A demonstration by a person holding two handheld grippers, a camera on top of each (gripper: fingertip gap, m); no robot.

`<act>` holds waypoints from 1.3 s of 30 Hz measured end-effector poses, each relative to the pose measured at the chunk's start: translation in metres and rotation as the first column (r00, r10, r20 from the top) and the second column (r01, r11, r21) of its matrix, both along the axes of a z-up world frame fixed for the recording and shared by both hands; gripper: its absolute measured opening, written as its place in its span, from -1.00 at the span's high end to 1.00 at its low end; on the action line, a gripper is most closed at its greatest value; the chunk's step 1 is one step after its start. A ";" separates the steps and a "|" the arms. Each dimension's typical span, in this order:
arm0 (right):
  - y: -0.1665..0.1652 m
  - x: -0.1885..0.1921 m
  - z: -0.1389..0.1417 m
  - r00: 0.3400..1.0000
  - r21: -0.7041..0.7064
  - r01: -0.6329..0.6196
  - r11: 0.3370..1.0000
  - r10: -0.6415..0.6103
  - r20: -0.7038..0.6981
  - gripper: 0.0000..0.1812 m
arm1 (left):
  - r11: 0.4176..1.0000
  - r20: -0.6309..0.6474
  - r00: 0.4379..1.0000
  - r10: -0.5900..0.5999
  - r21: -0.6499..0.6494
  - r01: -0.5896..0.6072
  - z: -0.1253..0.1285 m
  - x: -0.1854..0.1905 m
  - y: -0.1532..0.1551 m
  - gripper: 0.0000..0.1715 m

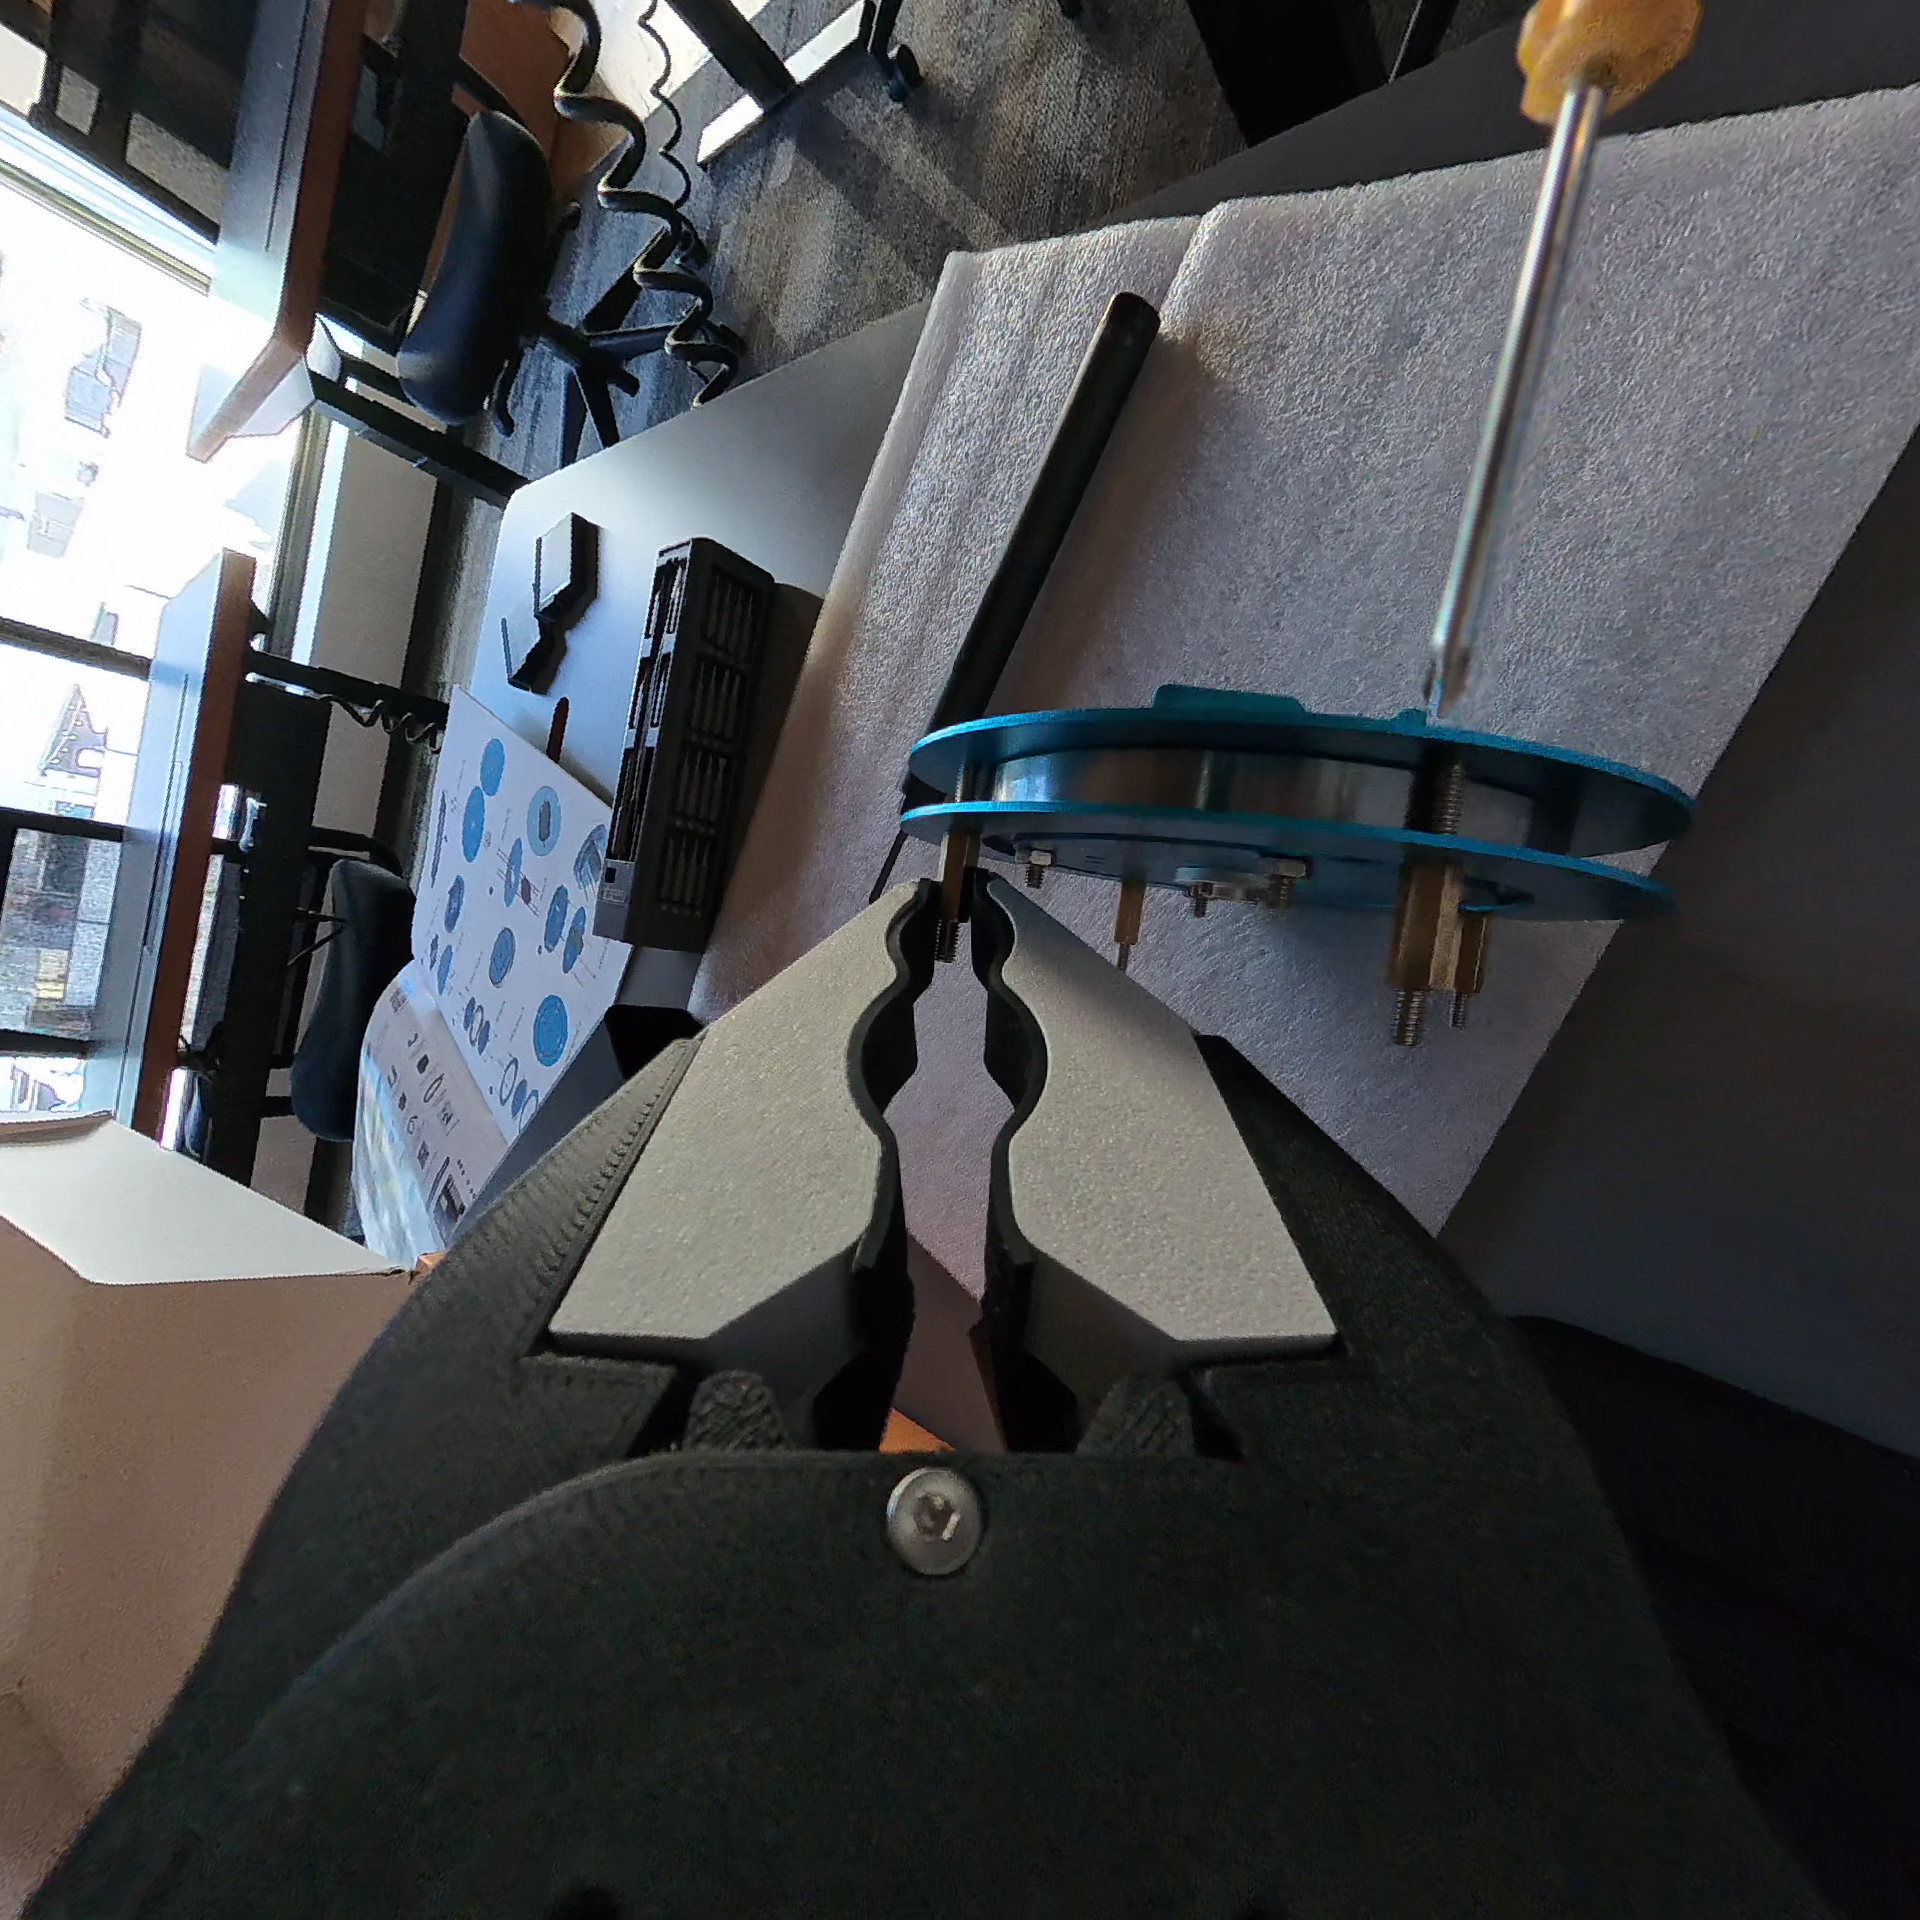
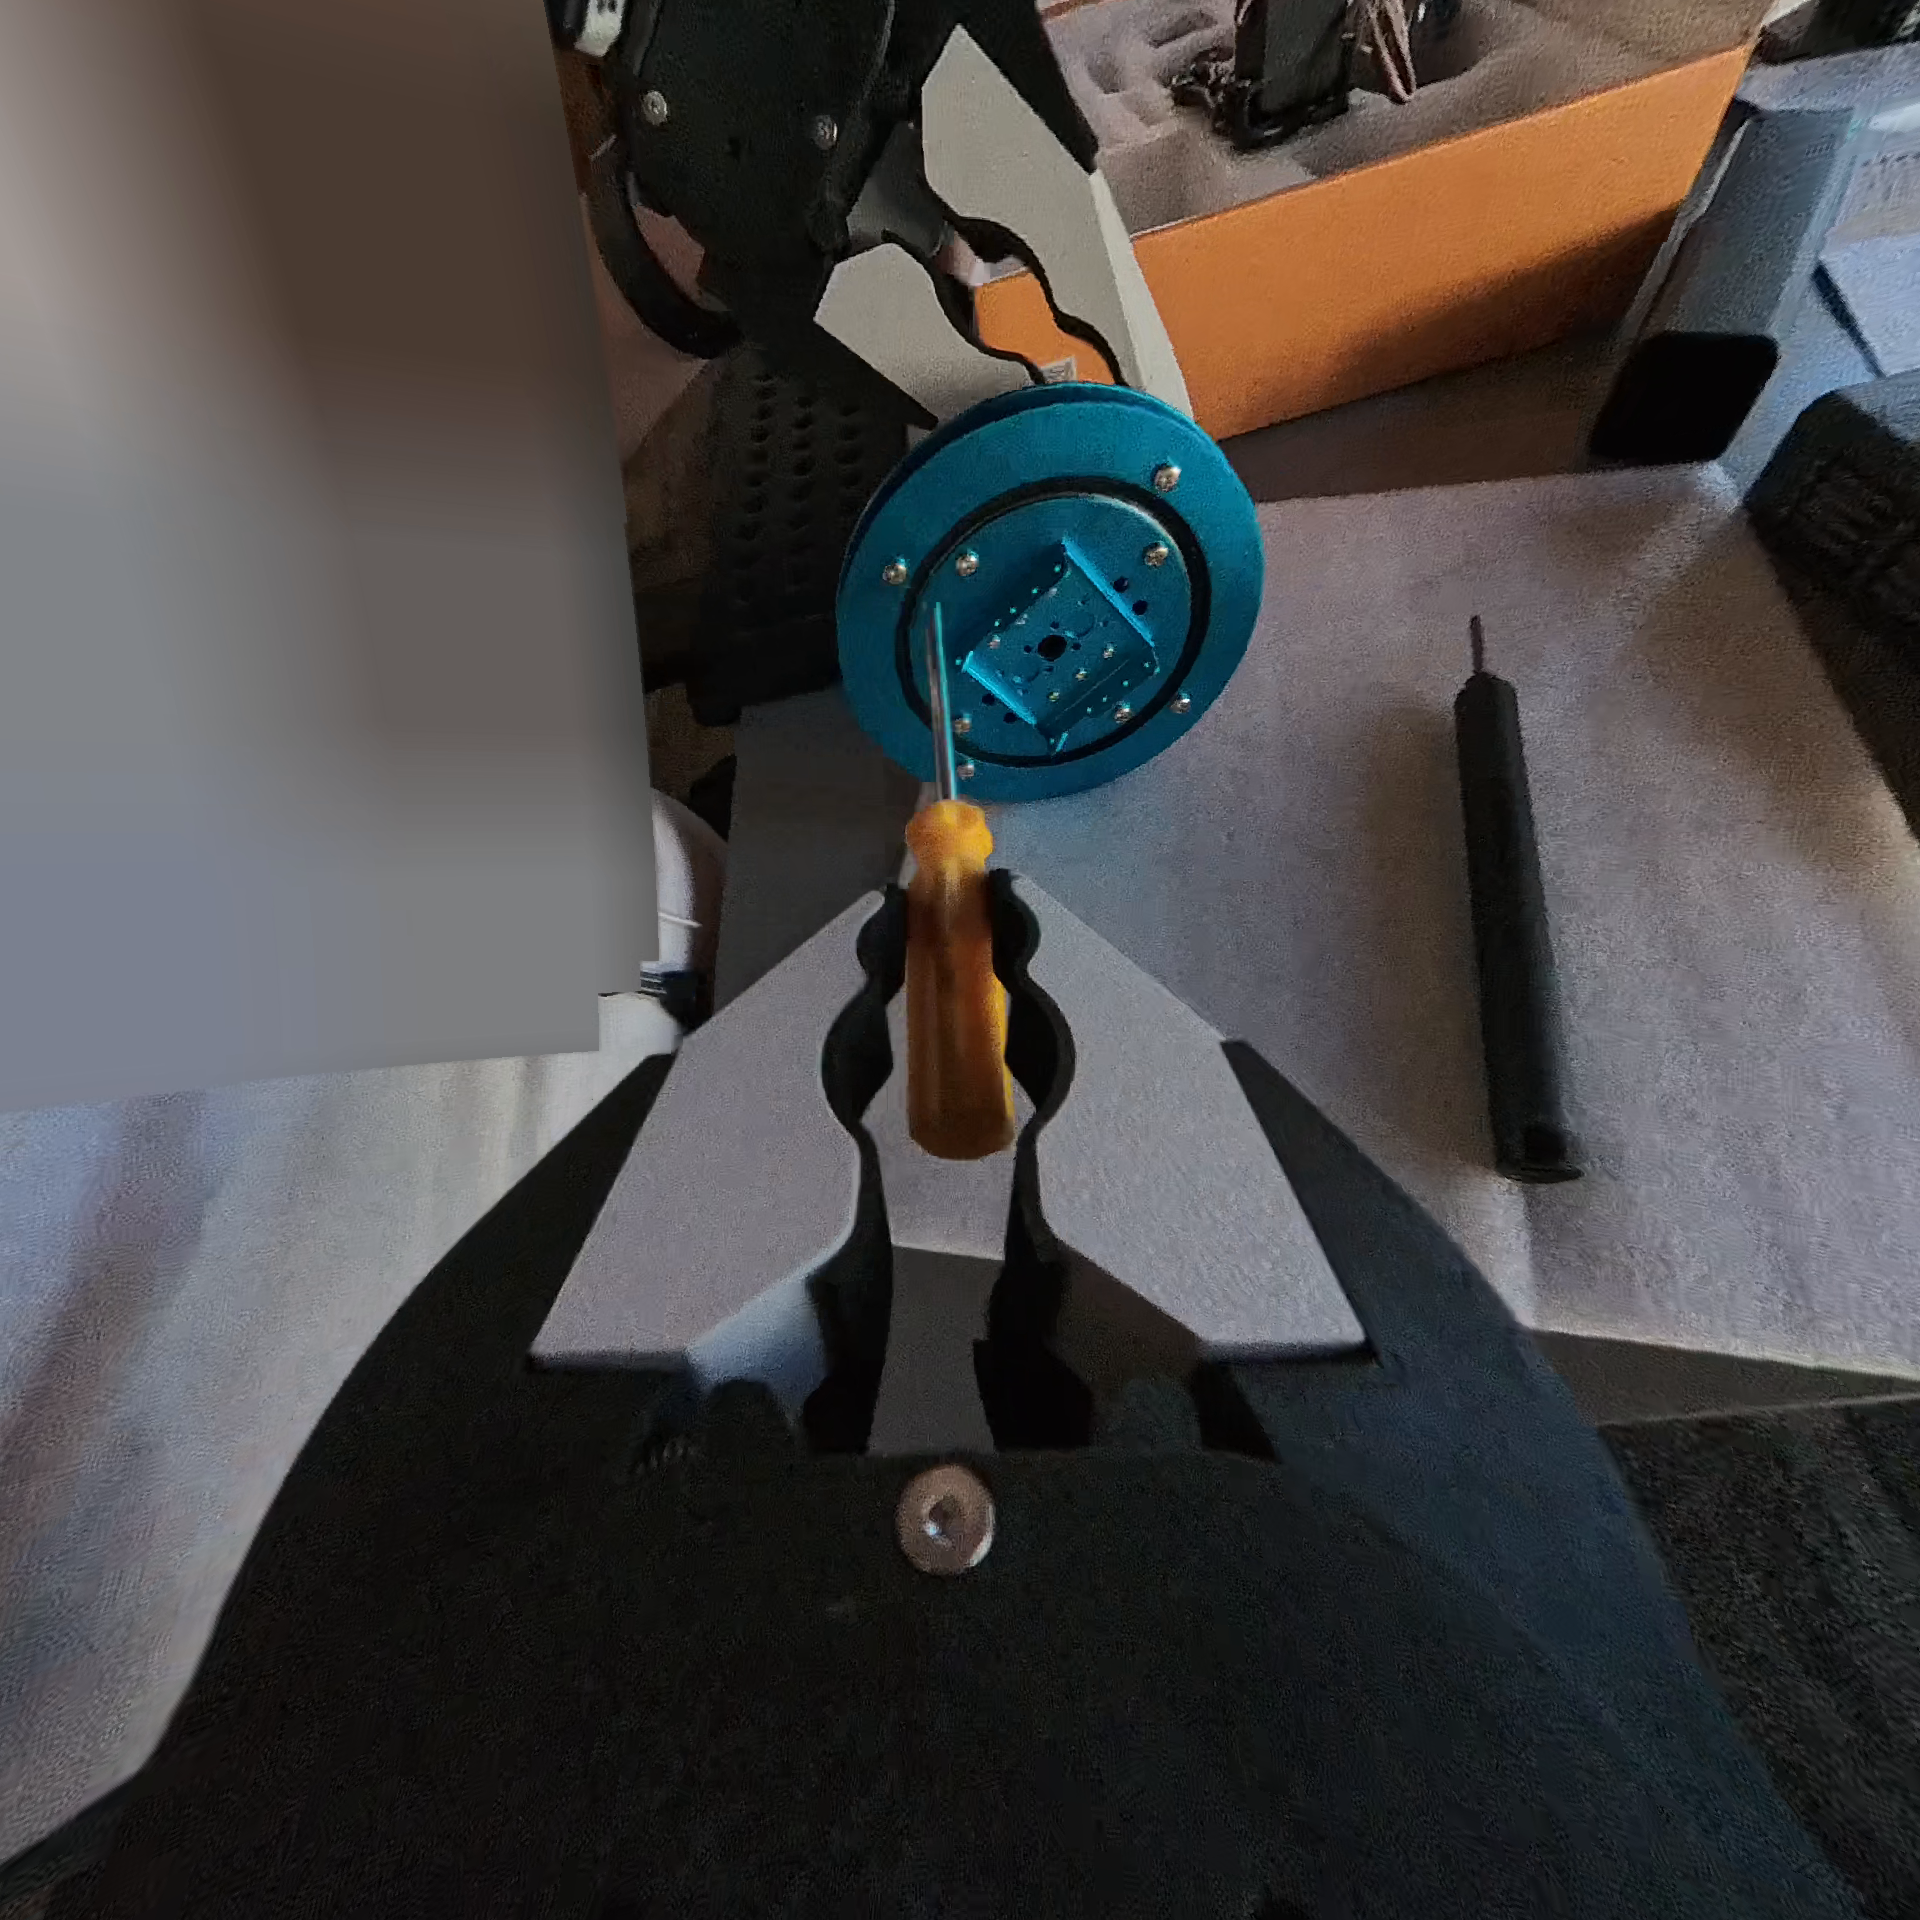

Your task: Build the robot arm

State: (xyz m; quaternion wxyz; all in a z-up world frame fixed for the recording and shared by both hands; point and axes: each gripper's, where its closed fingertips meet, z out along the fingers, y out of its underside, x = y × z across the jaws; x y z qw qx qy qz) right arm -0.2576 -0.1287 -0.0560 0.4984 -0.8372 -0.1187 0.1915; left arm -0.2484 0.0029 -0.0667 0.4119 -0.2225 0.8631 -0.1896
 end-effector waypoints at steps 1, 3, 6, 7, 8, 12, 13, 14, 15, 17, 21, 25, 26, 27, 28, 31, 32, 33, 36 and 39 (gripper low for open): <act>-0.002 0.009 -0.002 0.999 0.013 0.030 0.999 -0.030 0.036 0.83 | 1.000 -0.004 1.000 0.003 -0.005 -0.003 -0.001 0.000 0.002 0.95; -0.004 0.035 -0.017 0.986 0.002 0.109 0.994 -0.108 0.125 0.83 | 1.000 -0.012 1.000 0.022 -0.007 -0.022 -0.003 0.001 0.007 0.95; -0.001 0.051 -0.053 0.963 -0.058 0.127 0.990 -0.109 0.246 0.84 | 0.998 -0.010 0.998 0.057 0.017 -0.057 -0.009 0.004 0.018 0.96; -0.001 0.044 -0.064 0.968 -0.112 0.080 0.990 -0.051 0.244 0.79 | 0.998 -0.007 0.998 0.062 0.020 -0.062 -0.010 0.005 0.020 0.96; 0.000 0.036 -0.071 0.972 -0.156 0.024 0.988 0.013 0.235 0.65 | 0.998 -0.003 0.998 0.061 0.019 -0.061 -0.010 0.005 0.021 0.96; 0.040 0.021 -0.033 0.932 -0.008 -0.205 0.979 0.198 0.303 0.37 | 0.999 0.032 0.999 0.035 0.017 -0.036 -0.008 0.004 0.017 0.96; 0.058 0.017 -0.017 0.930 0.073 -0.266 0.961 0.236 0.284 0.32 | 0.999 0.047 0.999 0.023 0.024 -0.024 -0.007 0.004 0.016 0.96; 0.078 0.016 -0.004 0.929 0.135 -0.317 0.939 0.279 0.242 0.31 | 0.999 0.063 0.998 0.011 0.031 -0.013 -0.006 0.005 0.015 0.96; 0.095 0.016 0.005 0.922 0.158 -0.371 0.915 0.342 0.179 0.32 | 0.999 0.075 0.997 0.003 0.039 -0.006 -0.005 0.005 0.014 0.96; 0.121 0.014 0.009 0.872 0.125 -0.488 0.864 0.488 0.034 0.33 | 0.999 0.086 0.996 0.000 0.051 -0.004 -0.004 0.004 0.013 0.96; 0.149 0.007 -0.011 0.771 0.001 -0.634 0.773 0.633 -0.075 0.45 | 0.999 0.105 0.994 -0.014 0.049 0.009 -0.001 -0.005 0.010 0.96; 0.133 -0.020 -0.032 0.619 -0.159 -0.785 0.599 0.747 -0.245 0.54 | 0.999 0.140 0.990 -0.028 0.027 0.025 0.001 -0.008 0.008 0.96; 0.131 -0.024 -0.032 0.593 -0.173 -0.804 0.569 0.751 -0.289 0.61 | 1.000 0.141 0.990 -0.025 0.021 0.023 0.000 -0.008 0.010 0.96; 0.130 -0.025 -0.031 0.579 -0.177 -0.814 0.554 0.746 -0.328 0.69 | 1.000 0.136 0.991 -0.016 0.014 0.014 -0.001 -0.008 0.012 0.95; 0.129 -0.025 -0.029 0.573 -0.170 -0.816 0.552 0.739 -0.354 0.81 | 1.000 0.118 0.993 0.014 0.018 -0.016 -0.003 -0.009 0.019 0.95; 0.130 -0.022 -0.035 0.605 -0.160 -0.792 0.589 0.725 -0.330 0.87 | 0.968 0.087 0.968 0.236 0.069 -0.242 -0.001 -0.020 0.063 1.00; 0.131 -0.021 -0.036 0.616 -0.180 -0.783 0.596 0.700 -0.362 0.87 | 0.950 0.084 0.949 0.304 0.051 -0.309 0.003 -0.027 0.074 1.00; 0.130 -0.021 -0.037 0.618 -0.183 -0.779 0.600 0.683 -0.389 0.87 | 0.932 0.076 0.929 0.361 0.002 -0.363 0.007 -0.033 0.081 1.00; 0.129 -0.019 -0.039 0.631 -0.185 -0.761 0.621 0.644 -0.432 0.87 | 0.844 -0.071 0.902 0.425 -0.327 -0.424 0.013 -0.044 0.069 0.86; 0.126 -0.018 -0.040 0.648 -0.230 -0.737 0.636 0.569 -0.506 0.87 | 0.669 -0.264 0.899 0.350 -0.601 -0.437 0.014 -0.043 0.044 0.71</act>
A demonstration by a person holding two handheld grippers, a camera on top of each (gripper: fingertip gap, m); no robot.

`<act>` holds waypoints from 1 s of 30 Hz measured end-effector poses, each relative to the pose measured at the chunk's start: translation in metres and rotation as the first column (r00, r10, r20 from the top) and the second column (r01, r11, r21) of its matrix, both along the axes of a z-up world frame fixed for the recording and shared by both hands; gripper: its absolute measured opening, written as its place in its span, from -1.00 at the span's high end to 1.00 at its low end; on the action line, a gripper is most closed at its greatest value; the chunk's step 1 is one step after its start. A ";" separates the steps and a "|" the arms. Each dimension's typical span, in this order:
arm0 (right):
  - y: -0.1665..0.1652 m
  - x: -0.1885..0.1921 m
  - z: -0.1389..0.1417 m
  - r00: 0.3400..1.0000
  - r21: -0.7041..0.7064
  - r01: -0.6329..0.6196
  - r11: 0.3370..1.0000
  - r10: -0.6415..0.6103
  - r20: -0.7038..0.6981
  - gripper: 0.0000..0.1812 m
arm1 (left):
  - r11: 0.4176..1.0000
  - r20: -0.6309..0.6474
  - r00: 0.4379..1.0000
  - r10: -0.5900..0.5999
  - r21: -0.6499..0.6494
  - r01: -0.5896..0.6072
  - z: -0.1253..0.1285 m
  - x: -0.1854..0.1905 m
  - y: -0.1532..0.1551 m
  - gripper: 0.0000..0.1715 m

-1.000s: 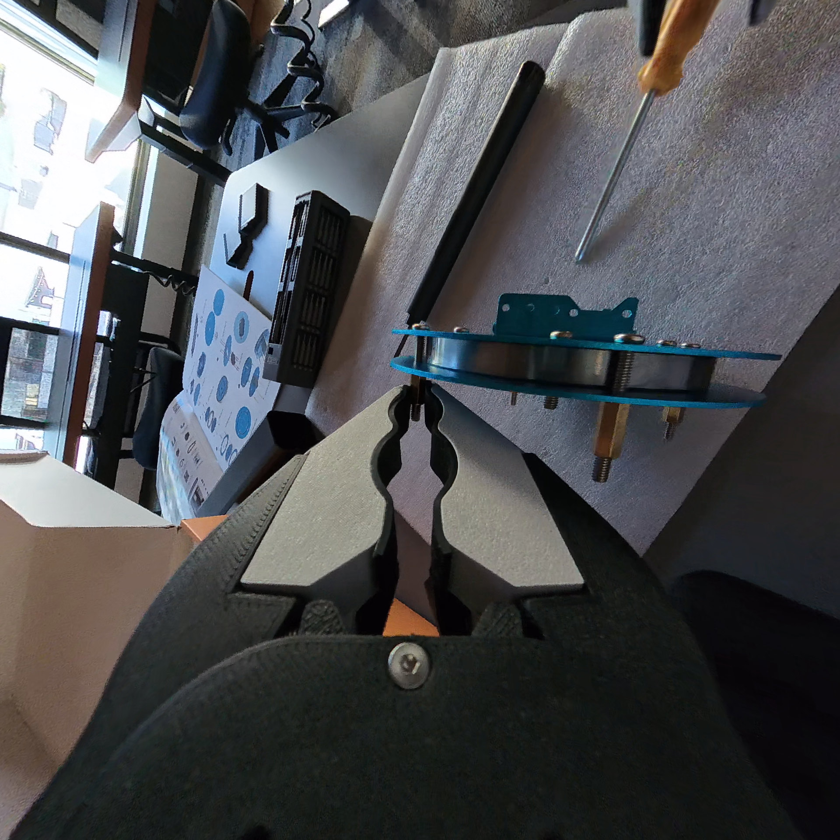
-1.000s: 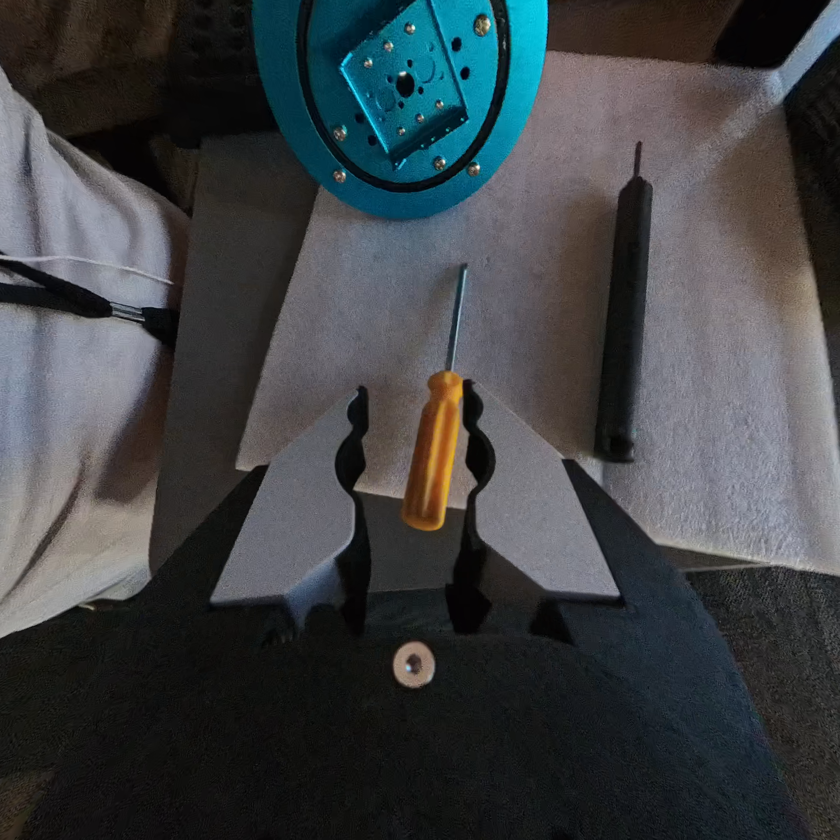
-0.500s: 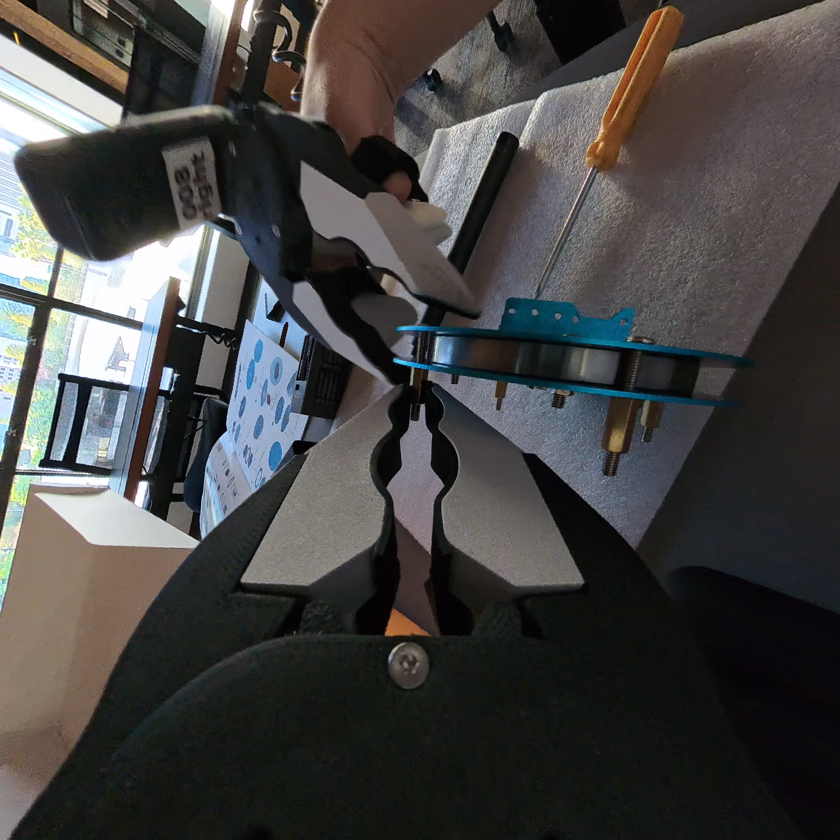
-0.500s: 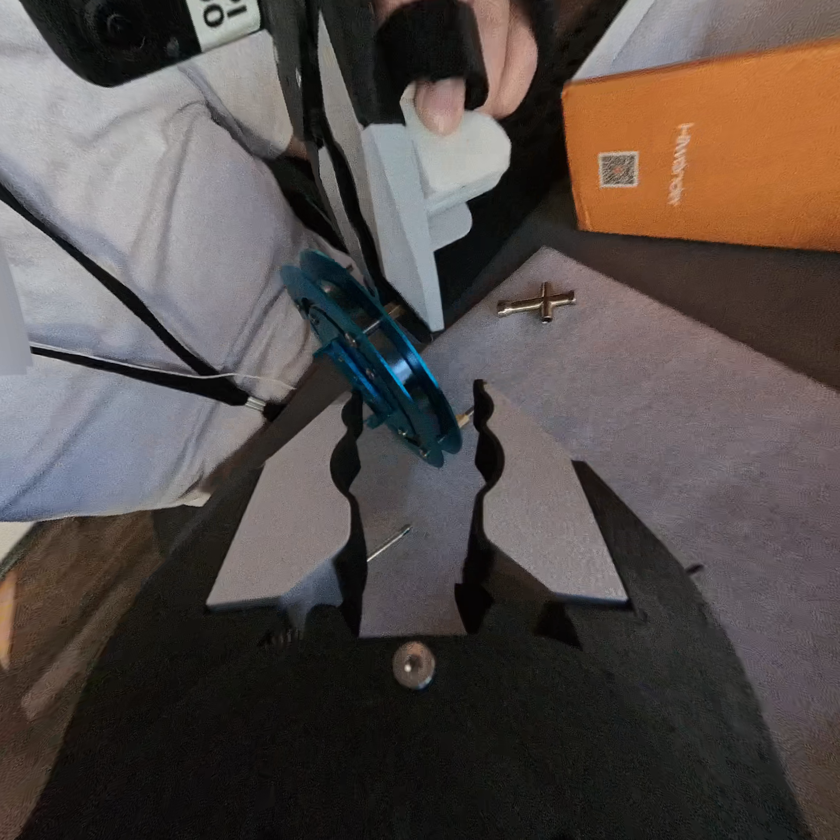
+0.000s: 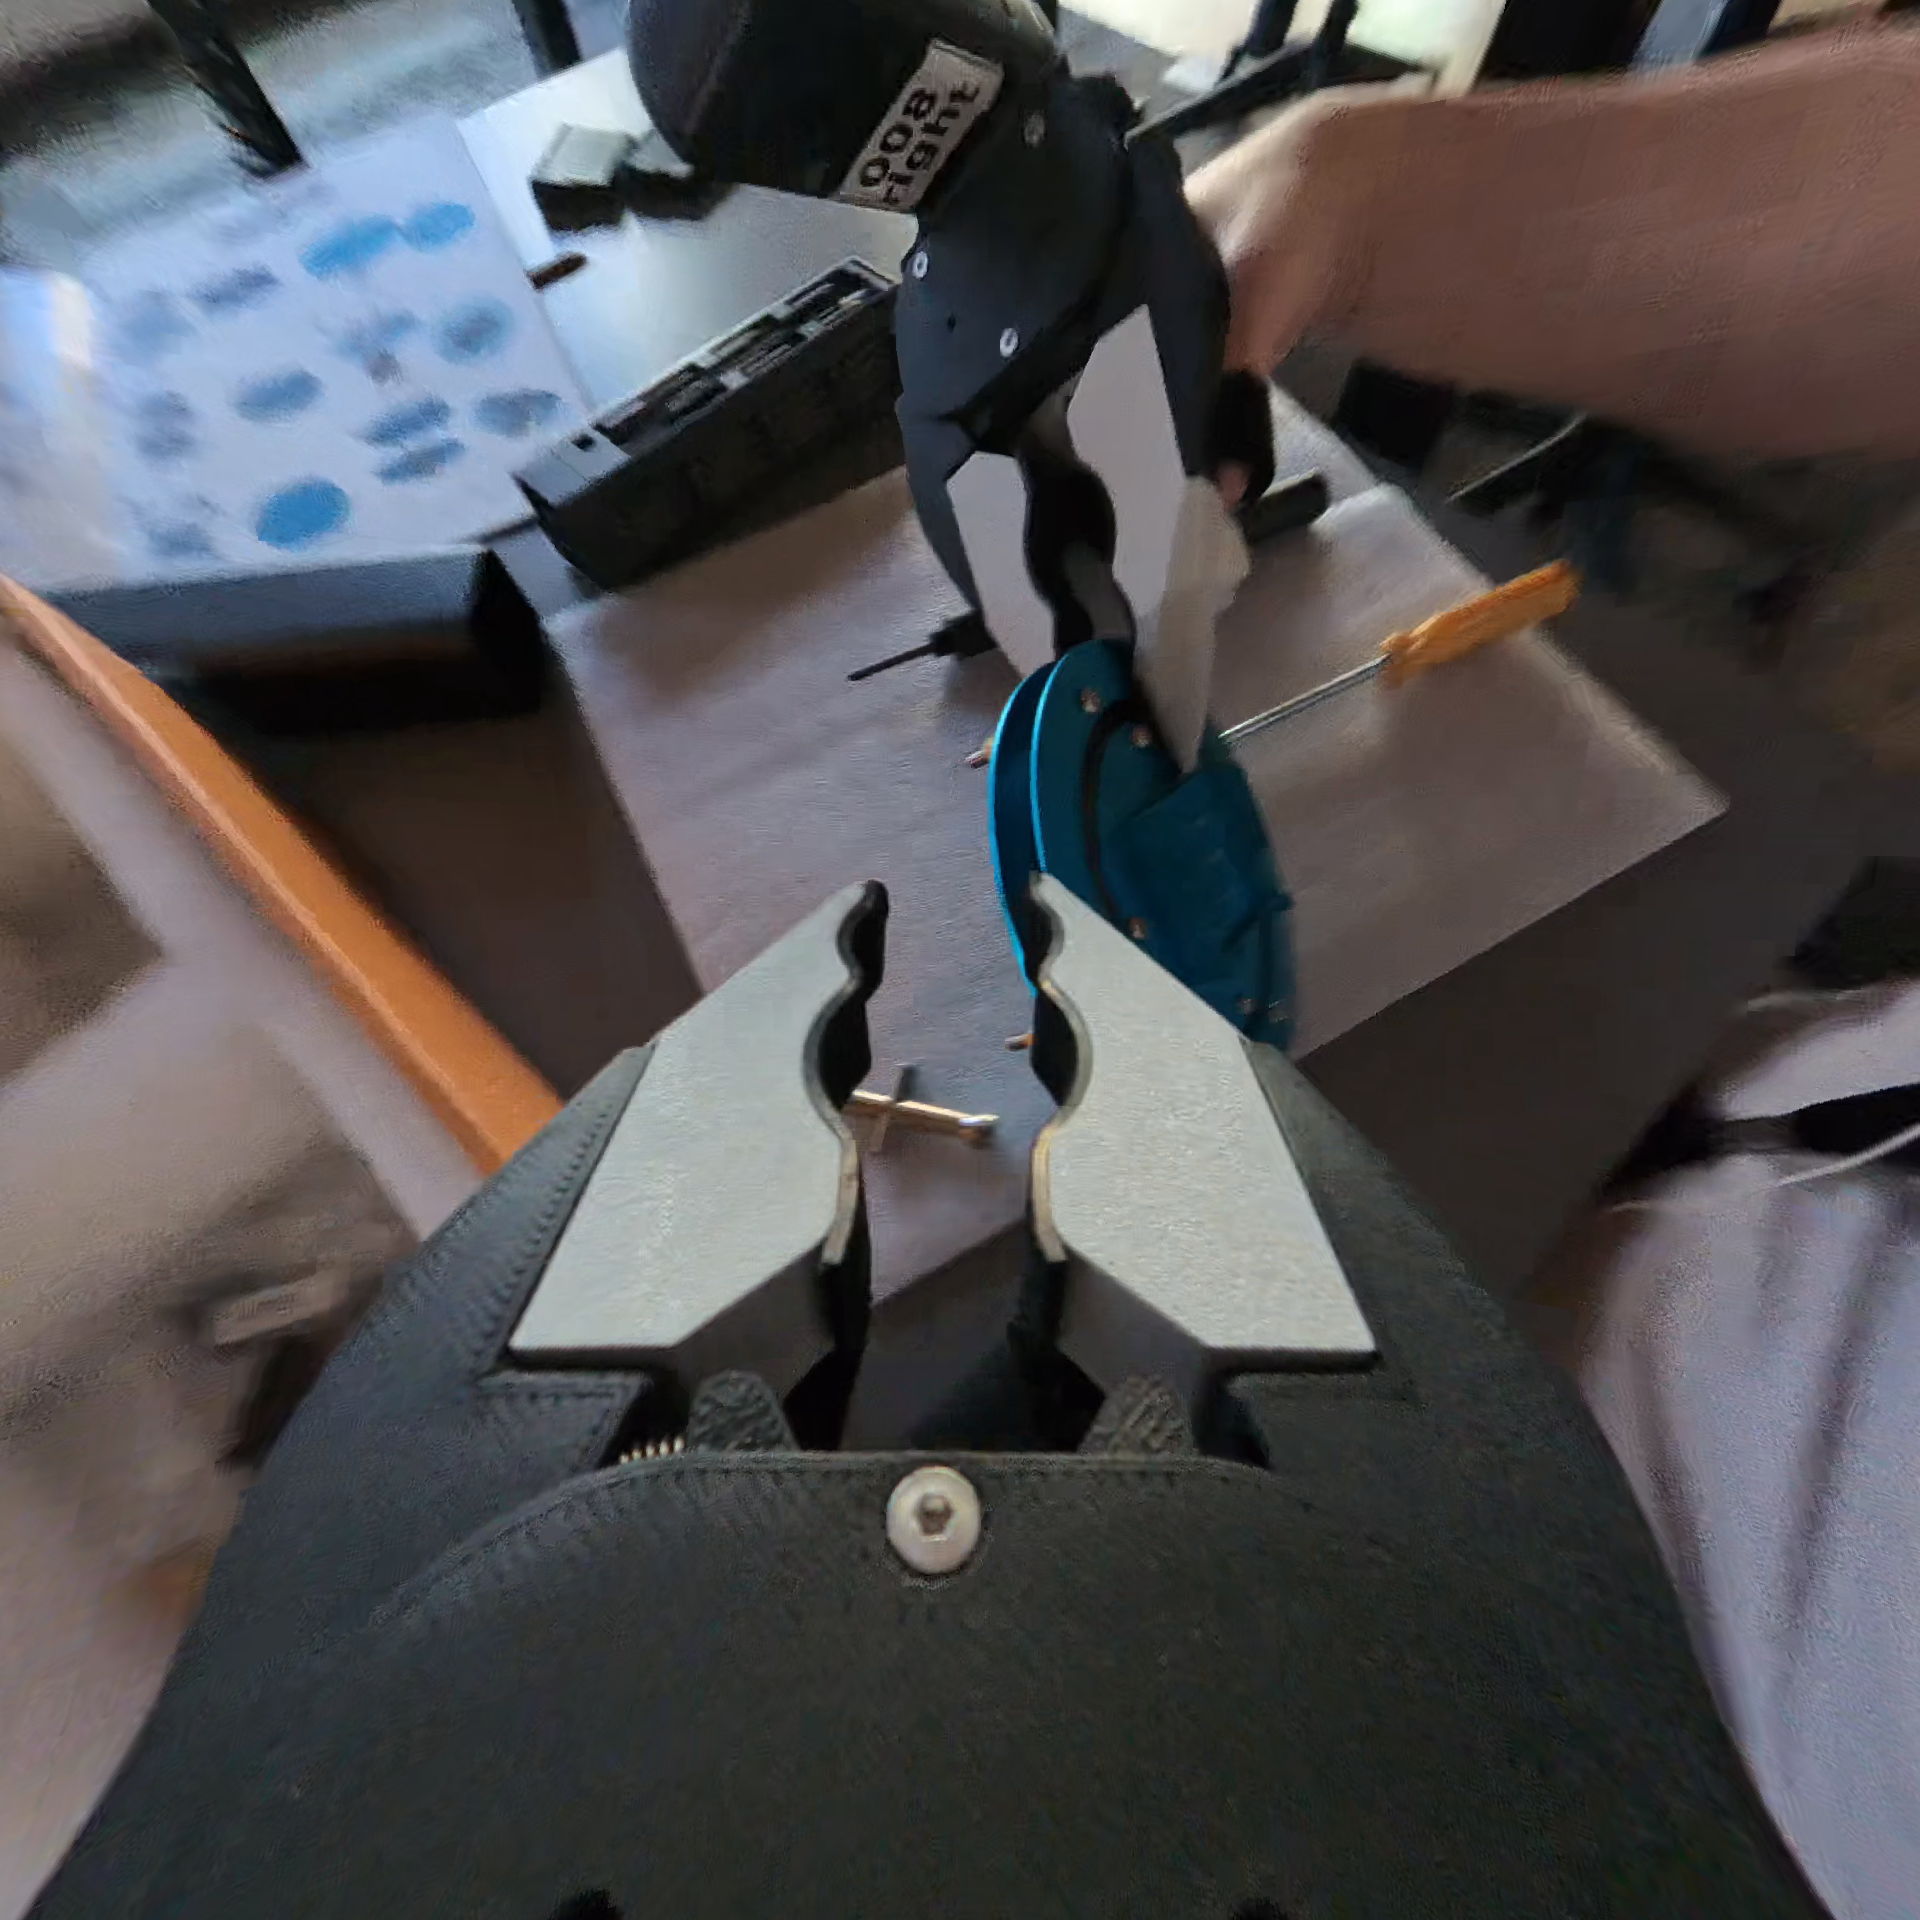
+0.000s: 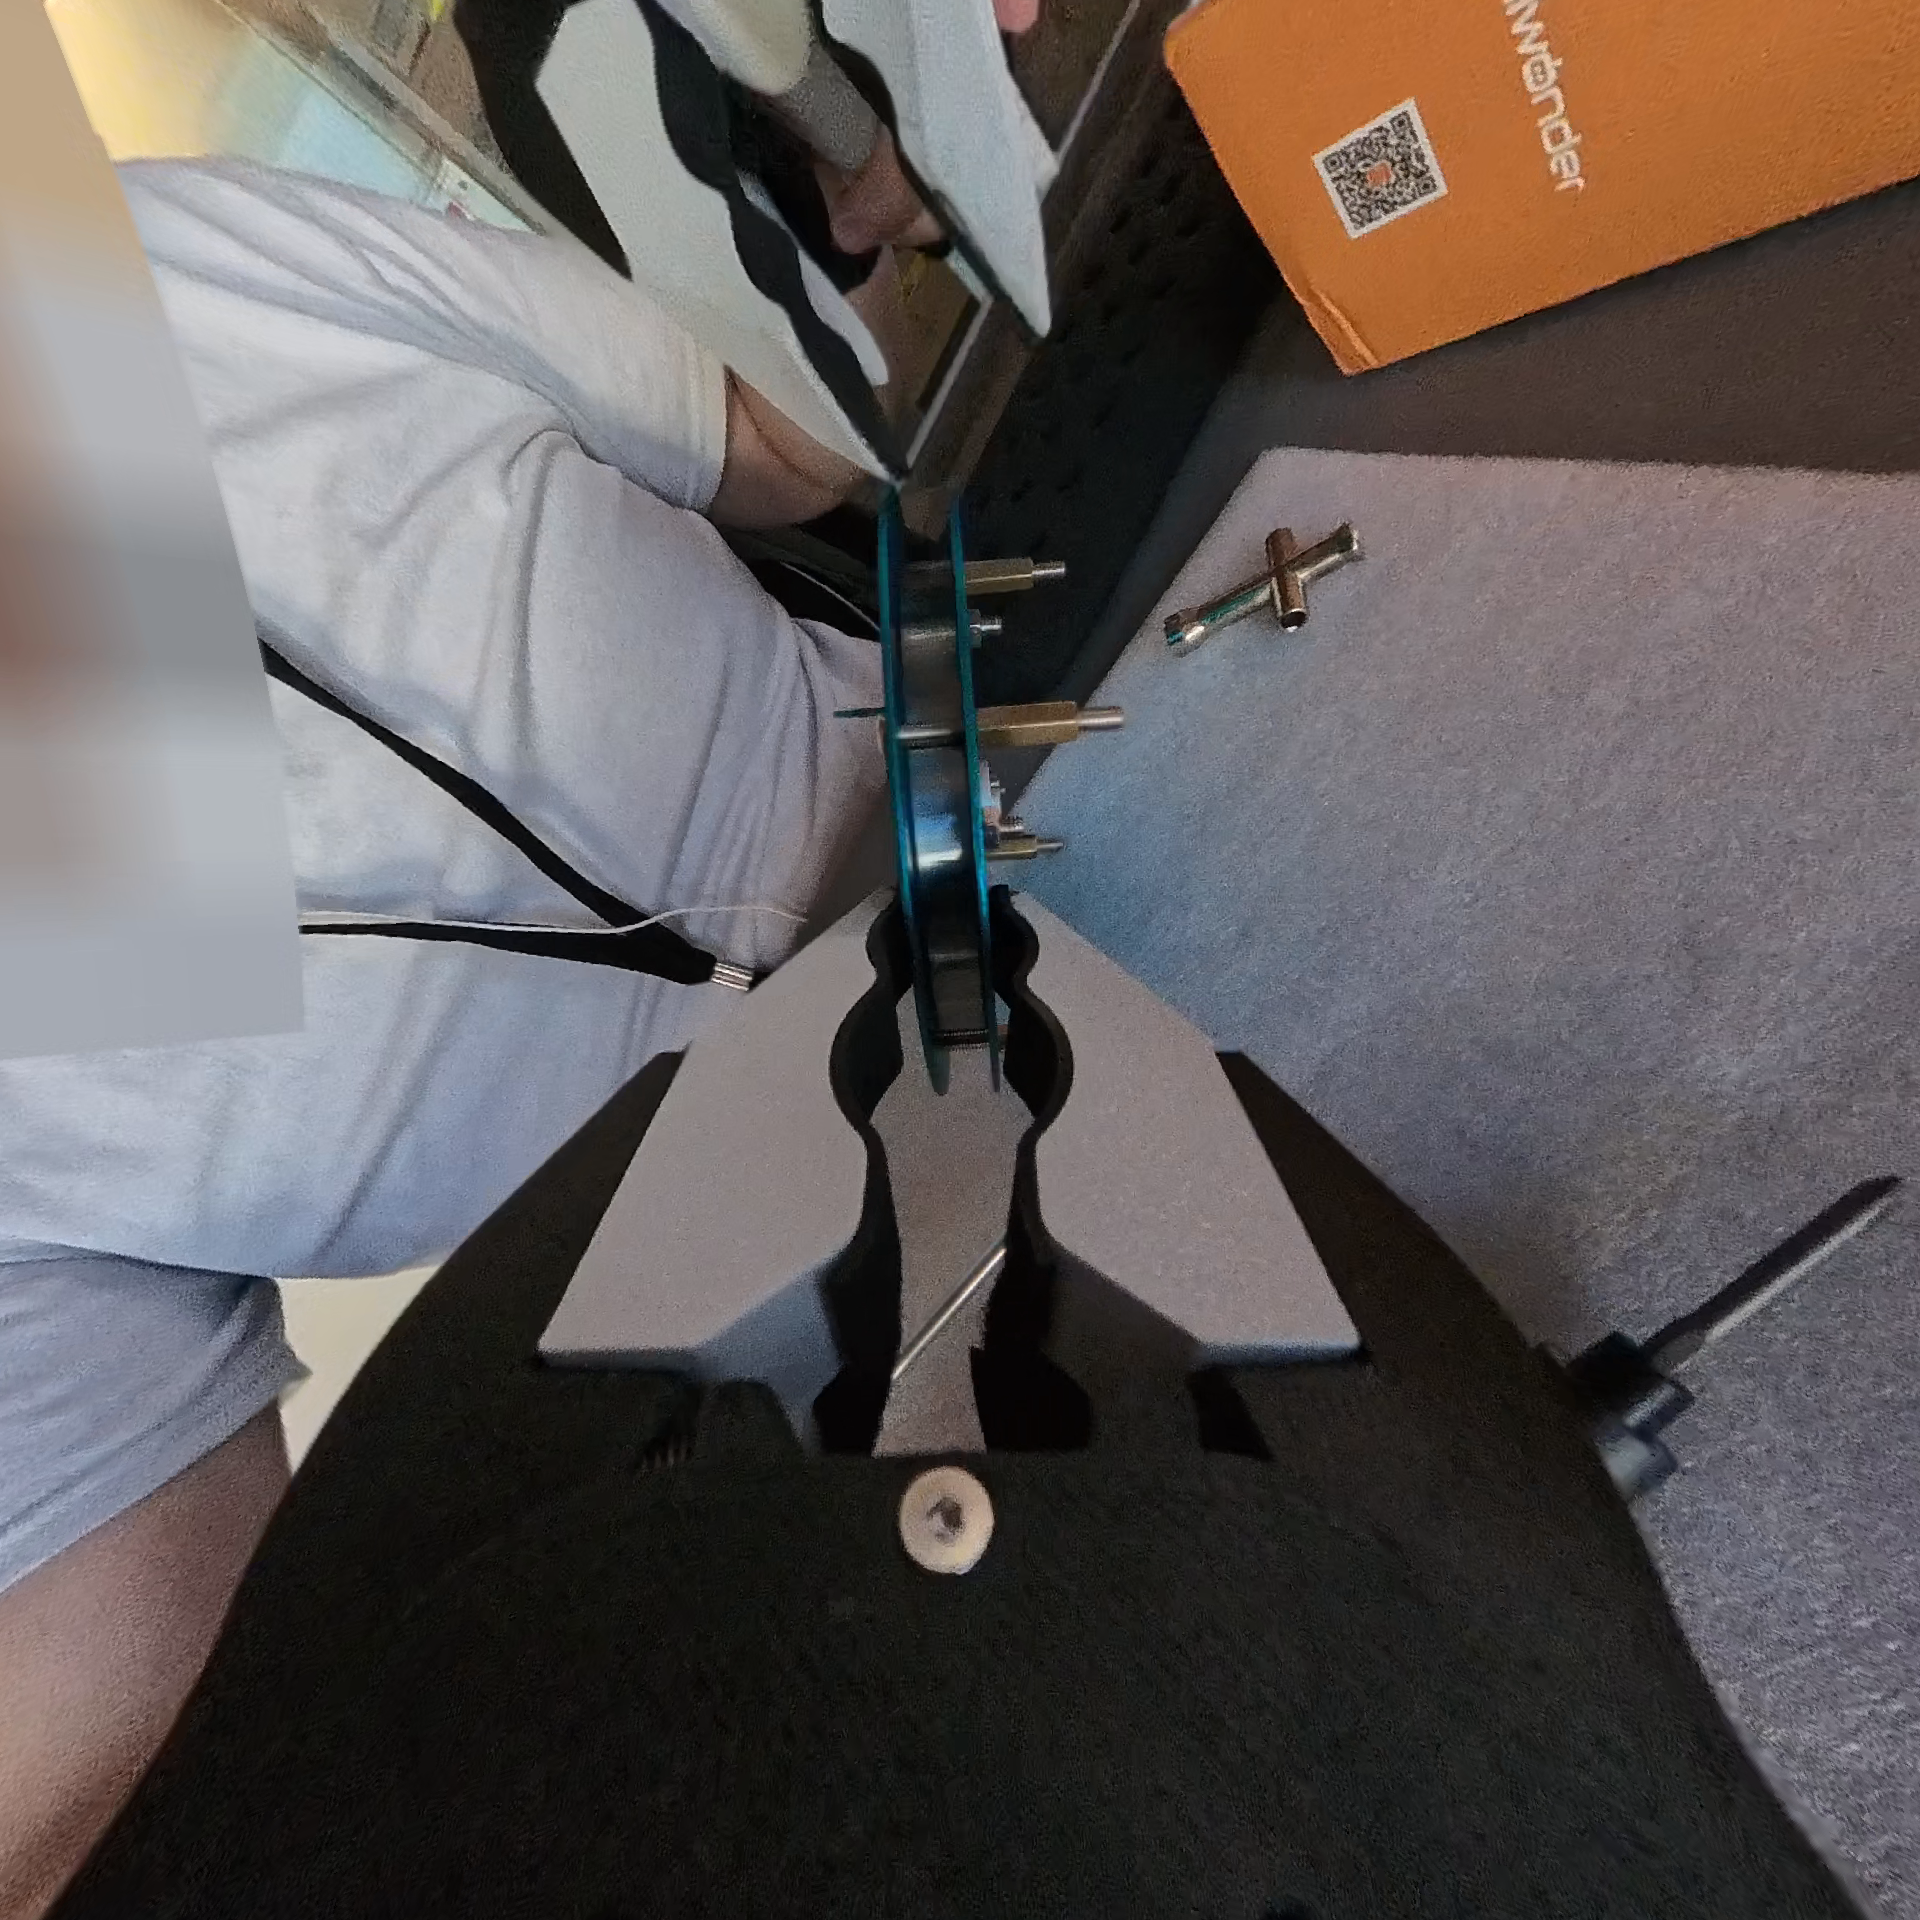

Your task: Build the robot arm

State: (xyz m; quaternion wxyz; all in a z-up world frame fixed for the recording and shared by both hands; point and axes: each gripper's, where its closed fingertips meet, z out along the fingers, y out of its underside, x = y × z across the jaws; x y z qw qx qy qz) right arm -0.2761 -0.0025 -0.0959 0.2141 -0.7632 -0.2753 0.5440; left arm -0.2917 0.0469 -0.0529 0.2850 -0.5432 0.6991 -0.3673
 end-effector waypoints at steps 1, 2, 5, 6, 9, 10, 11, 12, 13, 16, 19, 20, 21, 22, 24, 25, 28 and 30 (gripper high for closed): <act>0.000 0.001 0.001 1.000 -0.038 0.021 0.999 -0.022 -0.007 0.87 | 0.999 0.000 1.000 0.007 -0.053 -0.007 0.000 0.001 0.000 0.72; 0.001 0.003 0.002 0.998 -0.086 0.056 0.995 -0.057 -0.017 0.88 | 0.996 0.008 1.000 0.014 -0.085 -0.013 0.002 0.002 0.001 0.71; 0.004 0.010 0.000 0.984 -0.292 0.167 0.942 -0.178 -0.010 0.88 | 0.992 0.051 0.998 0.027 -0.125 -0.021 0.010 0.001 0.005 0.64; 0.006 0.013 -0.003 0.974 -0.379 0.209 0.901 -0.226 0.001 0.88 | 0.992 0.061 0.998 0.017 -0.122 -0.009 0.011 0.000 0.004 0.61; 0.009 0.019 -0.013 0.963 -0.428 0.265 0.864 -0.262 0.066 0.82 | 0.996 0.062 0.998 -0.034 -0.077 0.038 0.003 -0.001 -0.008 0.45; 0.009 0.023 -0.019 0.958 -0.424 0.285 0.859 -0.263 0.111 0.78 | 0.997 0.056 0.997 -0.049 -0.054 0.052 -0.002 0.001 -0.012 0.41; 0.009 0.028 -0.024 0.954 -0.408 0.296 0.864 -0.252 0.159 0.74 | 0.997 0.050 0.997 -0.064 -0.031 0.065 -0.007 0.003 -0.017 0.37; 0.008 0.031 -0.027 0.953 -0.382 0.292 0.877 -0.233 0.194 0.70 | 0.997 0.044 0.996 -0.080 -0.008 0.081 -0.014 0.006 -0.022 0.34; 0.007 0.034 -0.029 0.946 -0.354 0.301 0.886 -0.230 0.228 0.67 | 0.995 0.033 0.995 -0.097 0.020 0.096 -0.021 0.009 -0.027 0.34; 0.006 0.059 -0.032 0.874 -0.169 0.361 0.917 -0.270 0.404 0.65 | 0.987 -0.003 0.993 -0.122 0.102 0.122 -0.042 0.016 -0.033 0.30; 0.001 0.079 0.012 0.796 0.151 0.478 0.865 -0.500 0.341 0.65 | 0.984 -0.007 0.990 -0.139 0.107 0.139 -0.052 0.021 -0.036 0.29; -0.009 0.086 0.026 0.751 0.274 0.512 0.814 -0.579 0.317 0.63 | 0.984 -0.008 0.990 -0.140 0.109 0.140 -0.054 0.022 -0.036 0.29; -0.027 0.090 0.035 0.707 0.382 0.523 0.762 -0.638 0.305 0.56 | 0.985 -0.007 0.990 -0.140 0.104 0.140 -0.055 0.023 -0.036 0.28; -0.048 0.090 0.038 0.667 0.467 0.523 0.713 -0.683 0.297 0.53 | 0.986 -0.002 0.990 -0.141 0.093 0.141 -0.054 0.022 -0.036 0.27; -0.089 0.091 0.029 0.560 0.581 0.544 0.605 -0.778 0.285 0.40 | 0.988 0.016 0.989 -0.145 0.063 0.144 -0.050 0.020 -0.039 0.27; -0.108 0.089 0.020 0.525 0.611 0.543 0.576 -0.801 0.289 0.39 | 0.988 0.024 0.989 -0.145 0.055 0.143 -0.047 0.018 -0.038 0.28; -0.143 0.088 -0.005 0.419 0.584 0.630 0.511 -0.858 0.299 0.41 | 0.988 0.051 0.988 -0.147 0.052 0.144 -0.039 0.014 -0.038 0.32; -0.148 0.083 -0.017 0.391 0.584 0.653 0.482 -0.875 0.285 0.47 | 0.987 0.064 0.987 -0.149 0.070 0.144 -0.035 0.014 -0.037 0.35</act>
